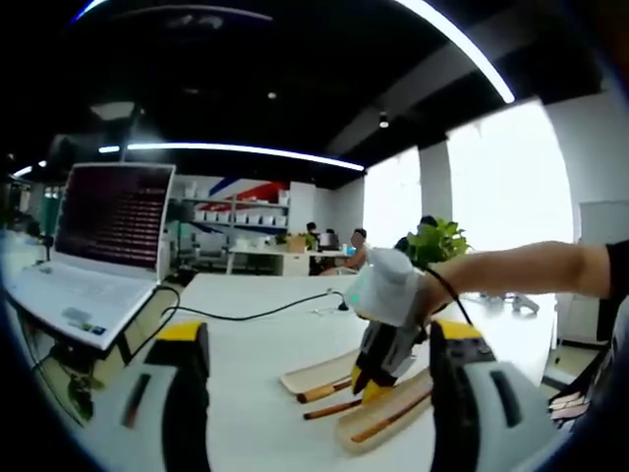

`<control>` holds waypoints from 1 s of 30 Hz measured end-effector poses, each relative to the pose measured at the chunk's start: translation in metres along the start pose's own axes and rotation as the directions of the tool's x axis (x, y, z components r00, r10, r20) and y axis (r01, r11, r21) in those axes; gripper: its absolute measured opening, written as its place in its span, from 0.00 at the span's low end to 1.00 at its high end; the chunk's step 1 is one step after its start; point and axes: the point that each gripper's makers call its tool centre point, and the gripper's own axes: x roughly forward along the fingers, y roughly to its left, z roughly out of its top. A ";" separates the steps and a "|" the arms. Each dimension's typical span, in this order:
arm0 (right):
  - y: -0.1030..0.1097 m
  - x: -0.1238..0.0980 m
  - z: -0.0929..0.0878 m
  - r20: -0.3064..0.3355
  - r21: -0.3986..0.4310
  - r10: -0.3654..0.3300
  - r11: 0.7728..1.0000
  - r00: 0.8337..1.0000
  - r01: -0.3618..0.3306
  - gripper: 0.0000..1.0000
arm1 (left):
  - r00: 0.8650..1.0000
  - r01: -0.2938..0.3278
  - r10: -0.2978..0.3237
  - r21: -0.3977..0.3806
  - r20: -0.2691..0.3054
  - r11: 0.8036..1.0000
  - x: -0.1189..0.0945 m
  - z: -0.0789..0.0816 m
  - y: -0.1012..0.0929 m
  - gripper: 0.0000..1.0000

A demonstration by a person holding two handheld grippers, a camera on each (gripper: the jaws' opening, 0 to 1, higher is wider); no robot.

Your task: Arrange the utensils inside the cutlery case until each visible utensil rests in its matching compartment.

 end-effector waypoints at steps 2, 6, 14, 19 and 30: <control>0.000 0.003 -0.002 -0.007 0.000 0.000 1.000 1.000 0.000 0.12 | 1.000 0.000 0.000 0.000 0.001 1.000 0.000 0.000 0.000 0.99; -0.006 0.005 0.001 -0.004 -0.064 0.012 0.998 1.000 -0.013 0.11 | 1.000 0.001 -0.001 0.000 0.002 1.000 0.000 0.001 0.000 0.99; -0.017 0.005 0.000 0.011 -0.036 -0.030 0.999 0.999 0.031 0.03 | 1.000 0.004 -0.004 0.001 -0.006 1.000 0.001 -0.001 -0.003 0.99; -0.009 0.007 -0.004 0.009 -0.090 -0.044 0.995 0.999 0.044 0.03 | 1.000 -0.004 0.004 0.001 0.000 1.000 -0.002 0.000 0.000 0.99; 0.006 0.010 -0.007 -0.016 -0.084 0.003 0.996 1.000 -0.004 0.03 | 1.000 0.000 0.000 0.001 0.002 1.000 0.000 0.000 -0.001 0.98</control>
